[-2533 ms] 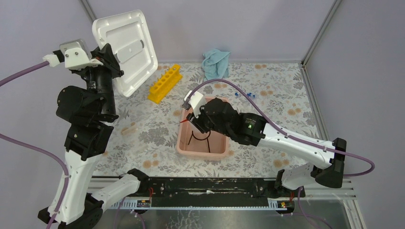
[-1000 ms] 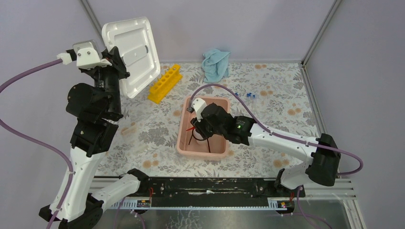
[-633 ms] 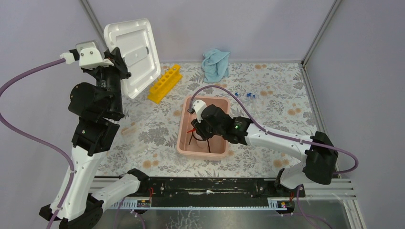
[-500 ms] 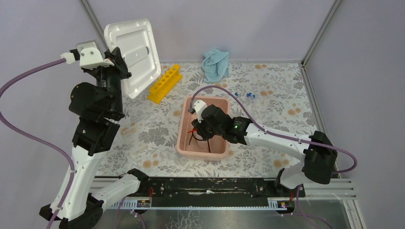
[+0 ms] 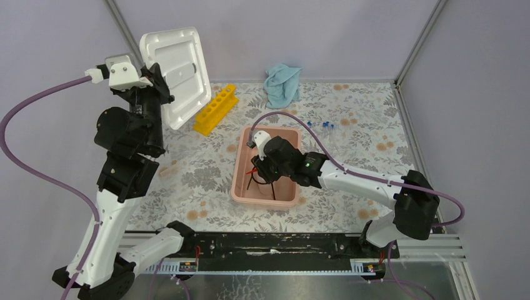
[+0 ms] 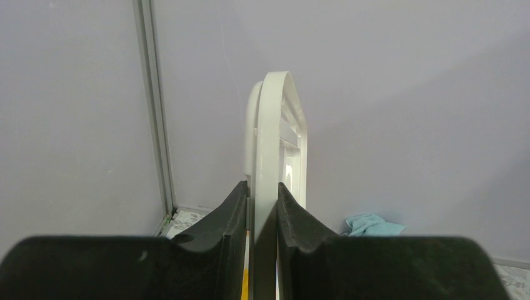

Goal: Organize the chemistry lab equipment
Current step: Place the chemistry item in the storage box.

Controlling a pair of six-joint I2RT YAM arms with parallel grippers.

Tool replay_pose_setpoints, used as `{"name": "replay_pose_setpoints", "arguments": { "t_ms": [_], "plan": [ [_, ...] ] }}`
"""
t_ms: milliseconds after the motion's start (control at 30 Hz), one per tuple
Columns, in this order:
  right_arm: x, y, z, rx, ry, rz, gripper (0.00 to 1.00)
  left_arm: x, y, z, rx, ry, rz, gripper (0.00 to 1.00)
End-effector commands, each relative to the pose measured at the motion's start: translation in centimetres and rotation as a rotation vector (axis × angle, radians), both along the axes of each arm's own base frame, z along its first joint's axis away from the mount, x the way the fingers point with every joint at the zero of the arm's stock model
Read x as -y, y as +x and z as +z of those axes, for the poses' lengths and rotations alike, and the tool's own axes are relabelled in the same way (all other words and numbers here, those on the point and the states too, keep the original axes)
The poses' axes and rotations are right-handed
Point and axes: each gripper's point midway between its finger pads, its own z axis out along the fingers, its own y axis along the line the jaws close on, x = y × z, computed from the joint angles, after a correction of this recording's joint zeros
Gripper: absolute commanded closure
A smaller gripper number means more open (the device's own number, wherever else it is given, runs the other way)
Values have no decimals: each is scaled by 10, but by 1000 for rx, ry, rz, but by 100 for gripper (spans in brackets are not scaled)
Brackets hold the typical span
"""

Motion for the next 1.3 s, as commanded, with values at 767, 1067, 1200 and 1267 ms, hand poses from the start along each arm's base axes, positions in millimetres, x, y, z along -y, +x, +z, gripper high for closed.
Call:
{"name": "replay_pose_setpoints", "arguments": {
  "t_ms": [767,1067,1200,1267],
  "plan": [
    [-3,9,8,10,24,-14,66,-2,-8,19,93,-41,-5,100],
    [-2,9,9,9,20,-18,52,-3,-8,17,91,-41,-4,100],
    [-2,9,9,7,18,-19,47,-3,-8,17,92,-43,-4,100],
    [-2,9,10,8,19,-19,46,-3,-9,17,93,-43,-4,100]
  ]
}}
